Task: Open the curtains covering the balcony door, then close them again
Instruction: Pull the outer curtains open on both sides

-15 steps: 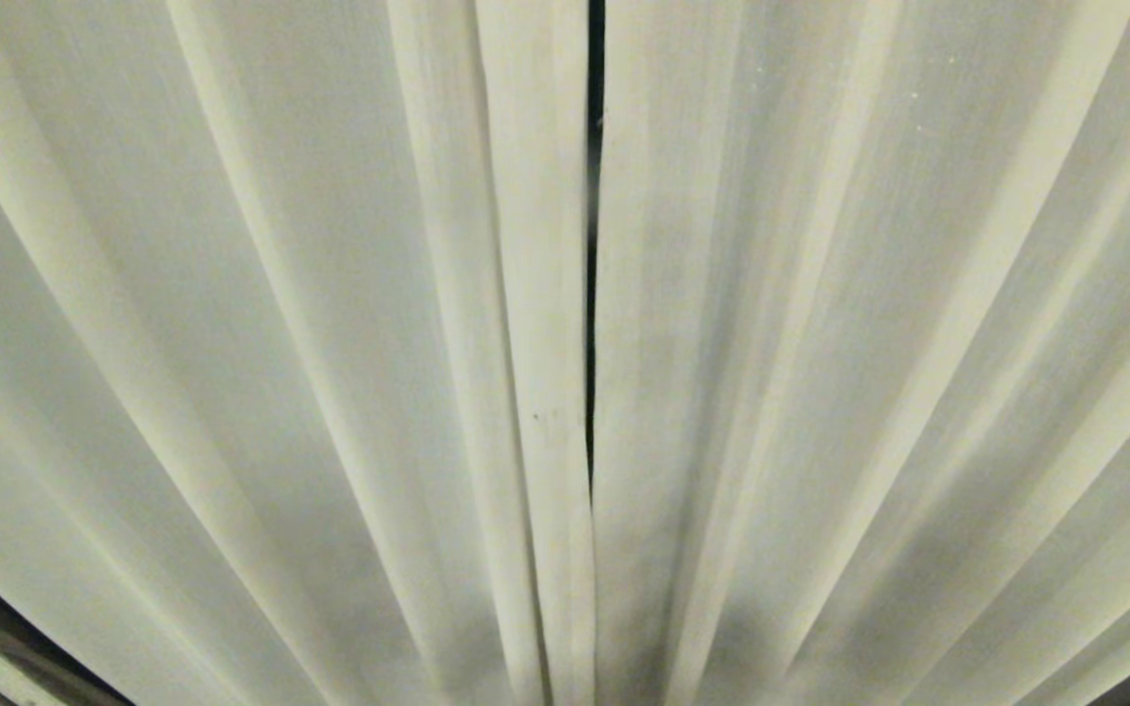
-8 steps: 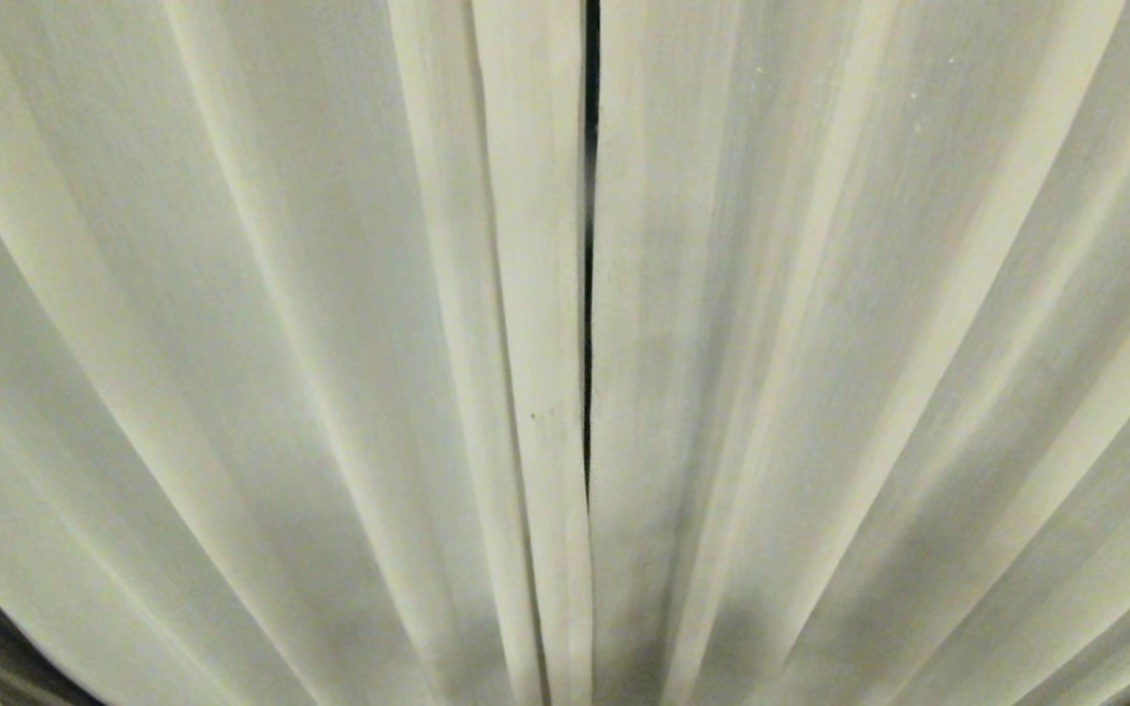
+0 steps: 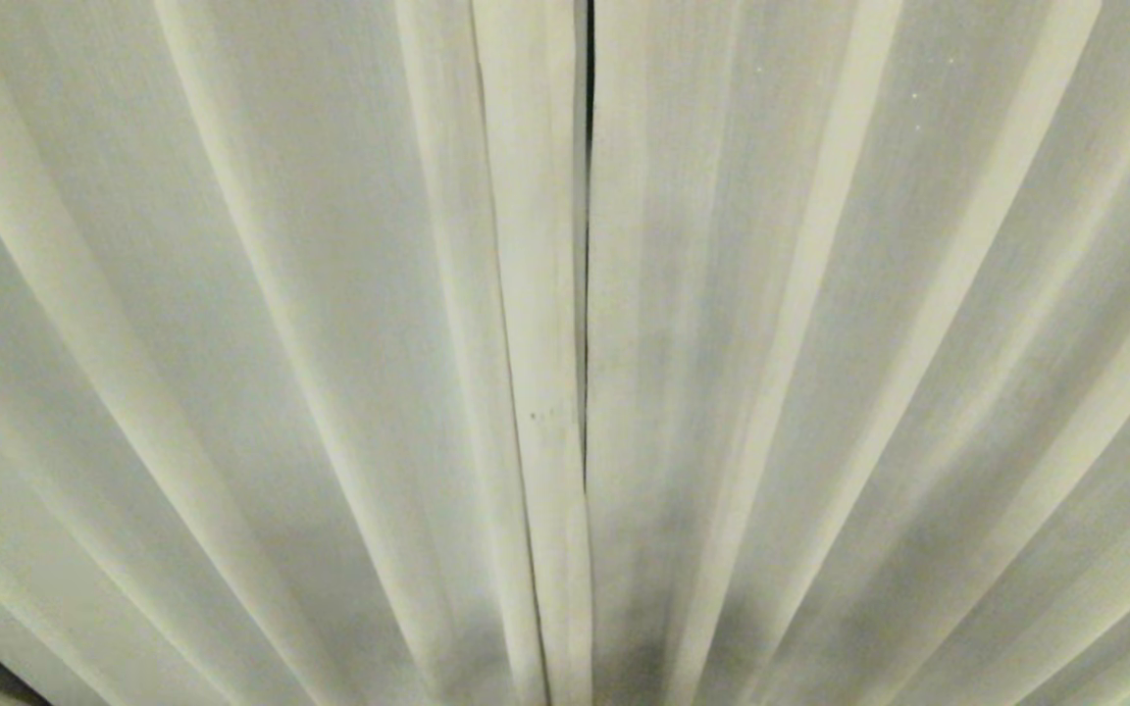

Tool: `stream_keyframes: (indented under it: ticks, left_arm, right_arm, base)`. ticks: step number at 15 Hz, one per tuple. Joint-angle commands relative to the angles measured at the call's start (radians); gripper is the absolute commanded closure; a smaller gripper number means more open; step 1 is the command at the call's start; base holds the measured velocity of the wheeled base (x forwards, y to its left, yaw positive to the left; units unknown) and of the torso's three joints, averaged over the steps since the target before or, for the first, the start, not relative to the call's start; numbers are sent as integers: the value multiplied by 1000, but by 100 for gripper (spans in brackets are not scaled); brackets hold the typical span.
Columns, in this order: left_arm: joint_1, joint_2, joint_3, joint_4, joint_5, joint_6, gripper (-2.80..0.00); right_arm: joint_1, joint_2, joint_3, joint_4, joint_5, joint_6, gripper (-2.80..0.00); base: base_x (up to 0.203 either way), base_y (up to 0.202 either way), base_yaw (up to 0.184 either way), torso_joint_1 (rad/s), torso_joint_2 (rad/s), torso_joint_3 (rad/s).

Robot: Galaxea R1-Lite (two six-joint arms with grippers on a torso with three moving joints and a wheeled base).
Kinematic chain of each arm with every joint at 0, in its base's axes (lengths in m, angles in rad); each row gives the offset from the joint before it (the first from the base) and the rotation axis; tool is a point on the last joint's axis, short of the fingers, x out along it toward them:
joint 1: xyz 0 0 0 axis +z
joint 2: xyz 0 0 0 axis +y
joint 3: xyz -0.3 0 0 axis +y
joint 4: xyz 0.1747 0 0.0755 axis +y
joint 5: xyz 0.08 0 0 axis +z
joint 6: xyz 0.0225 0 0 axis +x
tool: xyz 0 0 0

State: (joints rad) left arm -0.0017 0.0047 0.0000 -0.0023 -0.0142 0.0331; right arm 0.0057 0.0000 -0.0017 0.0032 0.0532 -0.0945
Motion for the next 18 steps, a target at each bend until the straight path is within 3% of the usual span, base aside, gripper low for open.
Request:
stream_keyframes:
  ticks: [1, 18]
  left_arm:
    - [0, -5, 0, -1, 0, -1, 0]
    - [0, -5, 0, -1, 14, -4, 0]
  right_arm:
    - [0, 2, 0, 0, 0, -1, 0]
    - [0, 2, 0, 0, 0, -1, 0]
  base:
    - [0, 0, 0, 0, 0, 0]
    - [0, 0, 0, 0, 0, 0]
